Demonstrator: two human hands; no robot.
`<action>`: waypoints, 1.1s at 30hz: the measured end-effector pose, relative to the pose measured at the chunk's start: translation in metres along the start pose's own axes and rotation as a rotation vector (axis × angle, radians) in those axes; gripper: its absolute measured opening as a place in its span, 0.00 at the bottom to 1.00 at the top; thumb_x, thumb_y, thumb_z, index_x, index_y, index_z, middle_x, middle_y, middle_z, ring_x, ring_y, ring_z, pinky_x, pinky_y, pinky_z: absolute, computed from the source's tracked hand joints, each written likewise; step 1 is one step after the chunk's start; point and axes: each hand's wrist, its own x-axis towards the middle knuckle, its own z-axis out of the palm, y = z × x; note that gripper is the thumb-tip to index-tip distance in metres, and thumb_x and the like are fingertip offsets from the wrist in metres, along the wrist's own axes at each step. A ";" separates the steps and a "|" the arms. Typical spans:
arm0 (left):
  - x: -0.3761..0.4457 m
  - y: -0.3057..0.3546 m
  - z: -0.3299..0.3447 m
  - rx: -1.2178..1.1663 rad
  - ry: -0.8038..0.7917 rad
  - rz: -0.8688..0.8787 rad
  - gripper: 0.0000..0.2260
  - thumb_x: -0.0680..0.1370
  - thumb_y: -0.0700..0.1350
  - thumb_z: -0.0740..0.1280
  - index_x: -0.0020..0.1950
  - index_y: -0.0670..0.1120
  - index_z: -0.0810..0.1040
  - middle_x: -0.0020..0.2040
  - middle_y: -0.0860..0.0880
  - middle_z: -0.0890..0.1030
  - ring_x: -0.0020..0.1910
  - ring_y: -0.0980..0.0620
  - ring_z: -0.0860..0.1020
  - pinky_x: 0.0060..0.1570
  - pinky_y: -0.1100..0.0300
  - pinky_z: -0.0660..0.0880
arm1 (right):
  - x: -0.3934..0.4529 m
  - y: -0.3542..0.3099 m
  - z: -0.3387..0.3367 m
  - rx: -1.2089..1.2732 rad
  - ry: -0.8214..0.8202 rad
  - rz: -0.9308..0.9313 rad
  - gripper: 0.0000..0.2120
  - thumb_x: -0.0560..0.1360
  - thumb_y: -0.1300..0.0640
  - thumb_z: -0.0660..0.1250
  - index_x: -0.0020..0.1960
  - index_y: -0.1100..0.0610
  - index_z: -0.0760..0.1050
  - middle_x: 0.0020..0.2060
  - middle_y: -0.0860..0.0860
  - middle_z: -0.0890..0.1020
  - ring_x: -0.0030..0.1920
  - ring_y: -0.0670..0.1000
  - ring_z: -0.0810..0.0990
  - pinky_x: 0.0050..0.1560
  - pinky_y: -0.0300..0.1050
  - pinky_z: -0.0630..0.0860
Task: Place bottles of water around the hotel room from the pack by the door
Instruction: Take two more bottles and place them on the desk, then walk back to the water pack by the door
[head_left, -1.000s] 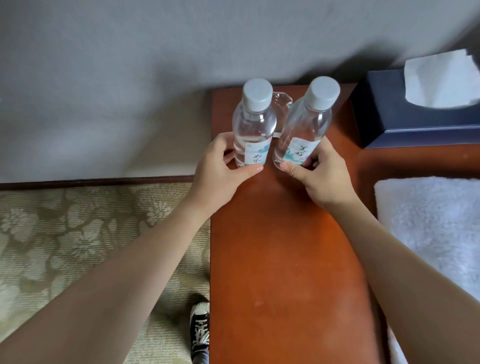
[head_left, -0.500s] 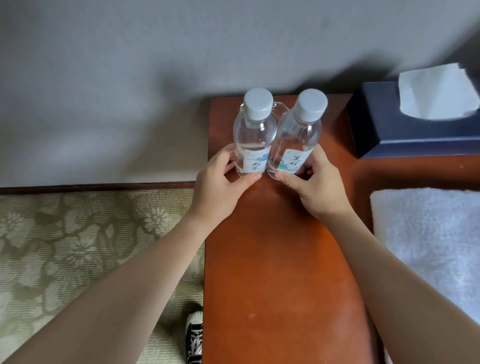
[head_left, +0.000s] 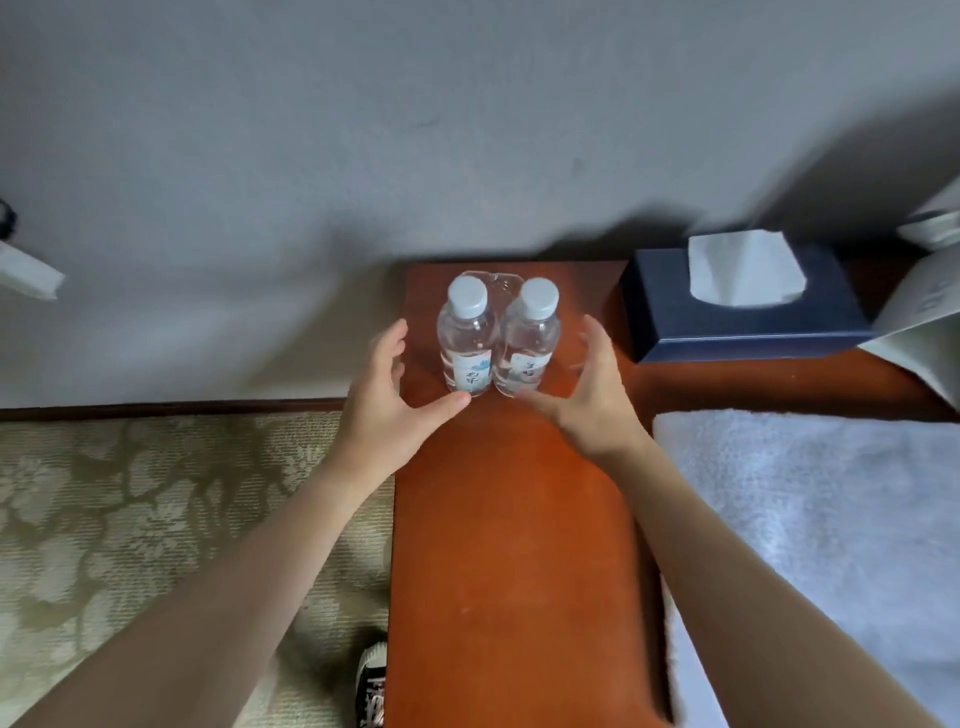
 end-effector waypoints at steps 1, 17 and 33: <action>-0.010 0.014 -0.014 0.022 0.051 0.012 0.40 0.69 0.50 0.78 0.76 0.53 0.63 0.73 0.54 0.68 0.69 0.57 0.69 0.63 0.65 0.66 | -0.007 -0.015 -0.010 0.024 0.041 -0.028 0.54 0.63 0.44 0.79 0.78 0.49 0.49 0.74 0.52 0.64 0.70 0.55 0.69 0.69 0.58 0.70; -0.228 0.208 -0.346 0.283 0.642 0.354 0.05 0.72 0.48 0.73 0.47 0.52 0.82 0.42 0.56 0.83 0.45 0.54 0.80 0.45 0.64 0.76 | -0.174 -0.408 -0.002 -0.088 -0.143 -0.763 0.13 0.71 0.43 0.67 0.53 0.46 0.72 0.41 0.42 0.80 0.45 0.42 0.79 0.43 0.44 0.77; -0.558 0.105 -0.668 0.281 1.407 0.112 0.09 0.69 0.57 0.69 0.44 0.54 0.81 0.39 0.56 0.83 0.38 0.56 0.80 0.42 0.65 0.75 | -0.439 -0.690 0.339 0.086 -0.770 -1.247 0.10 0.70 0.45 0.71 0.47 0.43 0.71 0.39 0.41 0.80 0.43 0.42 0.78 0.46 0.45 0.78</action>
